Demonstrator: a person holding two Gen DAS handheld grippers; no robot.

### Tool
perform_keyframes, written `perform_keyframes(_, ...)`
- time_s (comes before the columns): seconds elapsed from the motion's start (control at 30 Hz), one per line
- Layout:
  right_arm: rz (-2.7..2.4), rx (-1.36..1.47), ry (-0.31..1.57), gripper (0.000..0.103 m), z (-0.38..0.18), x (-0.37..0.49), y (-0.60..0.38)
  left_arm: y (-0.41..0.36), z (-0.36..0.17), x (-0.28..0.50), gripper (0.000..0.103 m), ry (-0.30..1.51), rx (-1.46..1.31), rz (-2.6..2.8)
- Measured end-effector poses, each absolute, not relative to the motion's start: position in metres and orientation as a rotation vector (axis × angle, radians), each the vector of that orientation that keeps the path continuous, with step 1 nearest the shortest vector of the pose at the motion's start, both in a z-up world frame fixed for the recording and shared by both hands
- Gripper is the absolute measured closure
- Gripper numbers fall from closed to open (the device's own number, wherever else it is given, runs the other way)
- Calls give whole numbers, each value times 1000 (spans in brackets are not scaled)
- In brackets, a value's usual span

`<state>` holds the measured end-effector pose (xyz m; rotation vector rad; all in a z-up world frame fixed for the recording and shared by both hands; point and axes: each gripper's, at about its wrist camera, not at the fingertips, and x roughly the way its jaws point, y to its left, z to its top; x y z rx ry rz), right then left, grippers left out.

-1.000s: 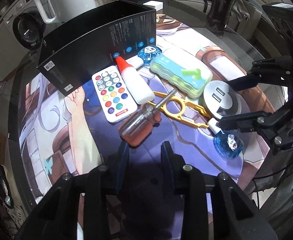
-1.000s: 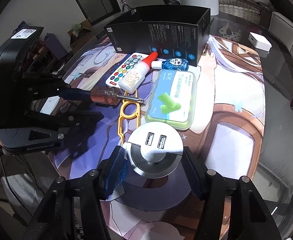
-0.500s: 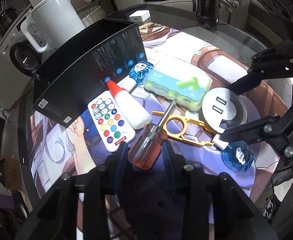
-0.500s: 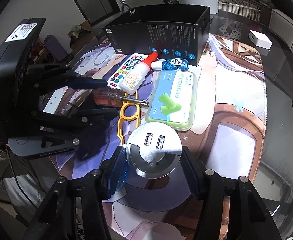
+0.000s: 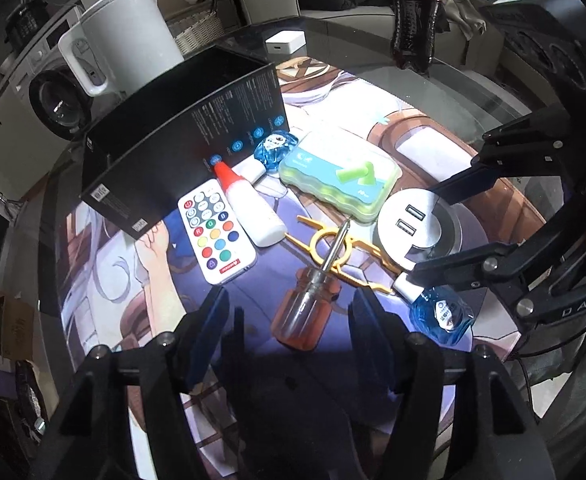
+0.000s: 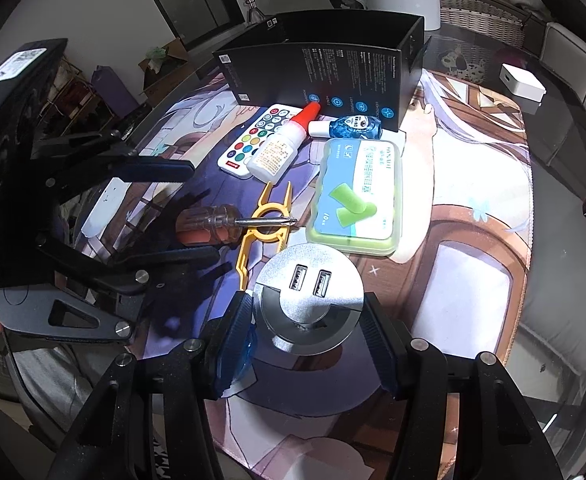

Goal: Organize rigid objects
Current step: 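Close the left gripper on the screwdriver handle while the right gripper grasps the silver hub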

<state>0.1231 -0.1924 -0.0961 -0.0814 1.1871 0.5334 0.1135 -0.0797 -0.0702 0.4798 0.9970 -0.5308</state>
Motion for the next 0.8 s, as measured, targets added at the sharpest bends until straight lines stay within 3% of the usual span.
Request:
perform_keyframes(0.13,528,-81,1188,45,-97,124,-192,-80,-67,115,31,1022,447,-550)
perform_keyframes(0.23,522,-76,1187,45,-96,125,-193,-73,-61,116,17,1012,367,-593)
perform_keyframes(0.33,519,-72,1184,45,-95,125,-195,-78,-60,116,17,978,406,-563)
perform_keyframes(0.4,516,-71,1181,45,-95,125,-195,-84,-64,113,24,969,461,-549)
perform_keyframes(0.47,512,-66,1178,45,-94,124,-197,-85,-72,114,49,1002,465,-566)
perform_keyframes(0.53,503,-55,1173,44,-92,125,-199,-87,-80,115,58,1034,470,-577)
perform_keyframes(0.67,421,-16,1146,8,-87,129,-206,-87,-82,114,58,1034,465,-572)
perform_keyframes(0.8,404,14,1096,7,-82,127,-209,-83,-77,118,59,1030,428,-554)
